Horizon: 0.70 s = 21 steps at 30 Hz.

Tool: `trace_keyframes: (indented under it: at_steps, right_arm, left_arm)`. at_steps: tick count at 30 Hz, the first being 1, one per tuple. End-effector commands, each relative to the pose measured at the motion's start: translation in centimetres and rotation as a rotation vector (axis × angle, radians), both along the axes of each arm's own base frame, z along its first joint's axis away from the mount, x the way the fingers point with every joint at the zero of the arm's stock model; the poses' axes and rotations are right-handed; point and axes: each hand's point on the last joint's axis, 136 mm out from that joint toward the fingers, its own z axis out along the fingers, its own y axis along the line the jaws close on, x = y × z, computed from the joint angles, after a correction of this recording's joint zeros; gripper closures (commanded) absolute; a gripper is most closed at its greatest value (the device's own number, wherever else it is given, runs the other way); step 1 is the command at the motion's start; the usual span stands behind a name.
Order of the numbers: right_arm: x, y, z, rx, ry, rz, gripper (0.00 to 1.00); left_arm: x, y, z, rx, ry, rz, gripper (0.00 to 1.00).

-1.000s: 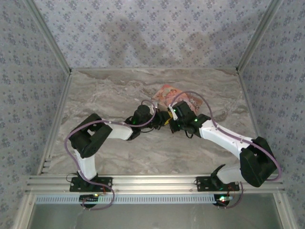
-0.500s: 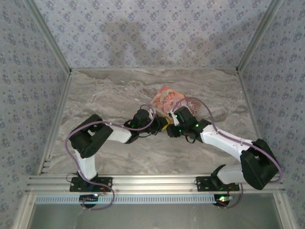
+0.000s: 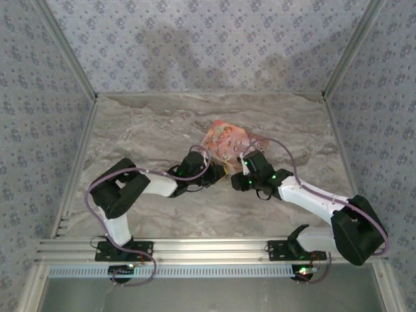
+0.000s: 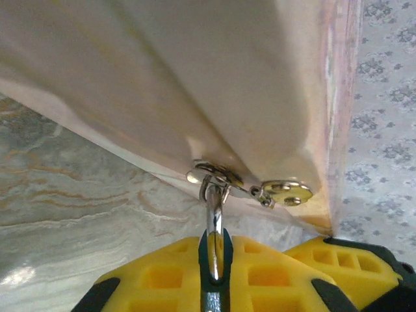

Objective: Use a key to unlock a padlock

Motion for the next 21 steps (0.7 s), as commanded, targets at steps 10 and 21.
trace_keyframes:
  at_steps: [10,21]
  right_arm:
    - [4.9,-3.4,0.0,-0.039,-0.017,-0.194,0.62]
    - [8.5,-3.6,0.6,-0.106,-0.06,-0.223,0.62]
  left_arm:
    - [-1.6,-0.7,0.4,0.045,-0.046,-0.057,0.79]
    - [-1.4,-0.2,0.9,0.078,-0.084,-0.029,0.66]
